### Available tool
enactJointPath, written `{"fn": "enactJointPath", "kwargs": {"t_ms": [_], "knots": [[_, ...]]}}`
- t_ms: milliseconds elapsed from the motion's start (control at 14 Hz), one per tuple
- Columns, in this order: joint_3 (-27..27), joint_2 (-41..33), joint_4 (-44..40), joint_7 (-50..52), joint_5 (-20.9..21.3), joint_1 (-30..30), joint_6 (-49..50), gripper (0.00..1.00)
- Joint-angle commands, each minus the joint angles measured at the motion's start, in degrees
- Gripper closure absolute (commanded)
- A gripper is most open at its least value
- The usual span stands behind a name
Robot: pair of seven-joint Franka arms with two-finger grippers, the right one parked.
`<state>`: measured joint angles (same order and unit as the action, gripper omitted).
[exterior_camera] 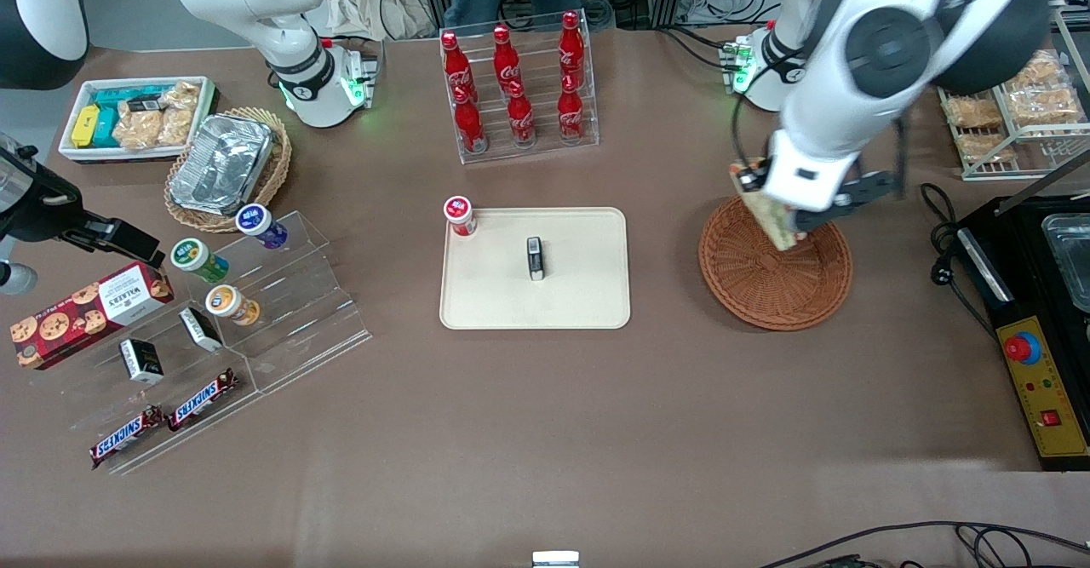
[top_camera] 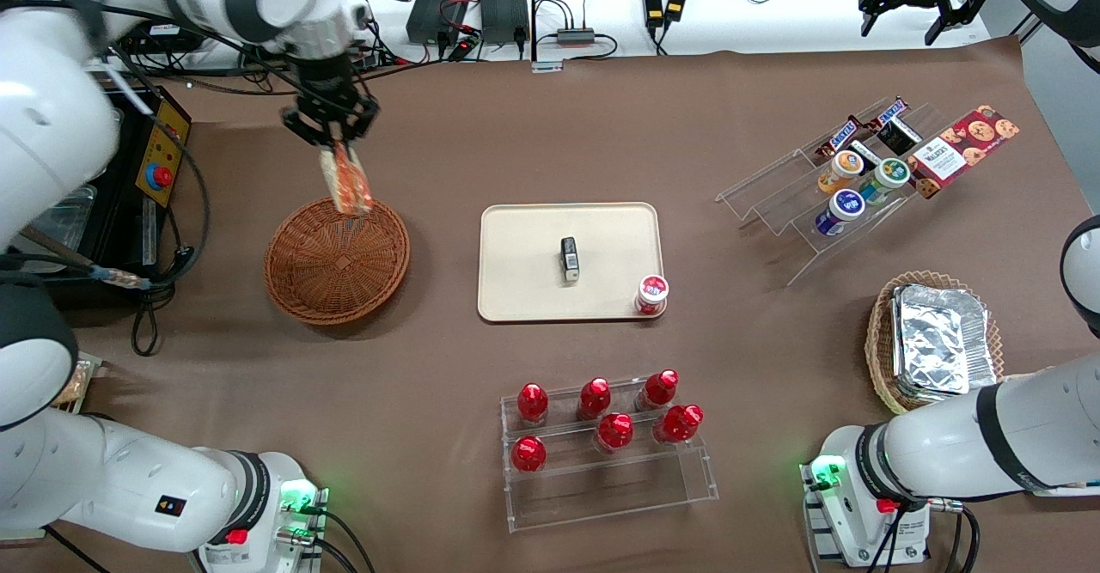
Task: Place sandwich from basket to tray
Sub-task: 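Carry the sandwich over the white tray beside the black box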
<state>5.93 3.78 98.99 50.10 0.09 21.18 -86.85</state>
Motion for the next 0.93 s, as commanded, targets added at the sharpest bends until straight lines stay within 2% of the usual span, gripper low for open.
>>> {"fn": "enactJointPath", "kwargs": {"t_ms": [0,143,286,571,714,857], "knots": [[0.4,6.3,-5.8,5.6,-0.4,3.1,0.9,1.00],[3.1,9.3,-8.6,5.1,-2.7,3.1,0.4,1.00],[3.4,10.0,-8.5,4.4,-4.6,4.1,-1.5,1.00],[3.3,10.6,-3.9,4.4,-4.5,7.1,-14.5,1.00],[3.2,12.6,-2.4,3.6,-3.4,9.6,-19.9,1.00],[3.2,14.9,-2.2,3.2,0.0,11.8,-24.8,1.00]]}}
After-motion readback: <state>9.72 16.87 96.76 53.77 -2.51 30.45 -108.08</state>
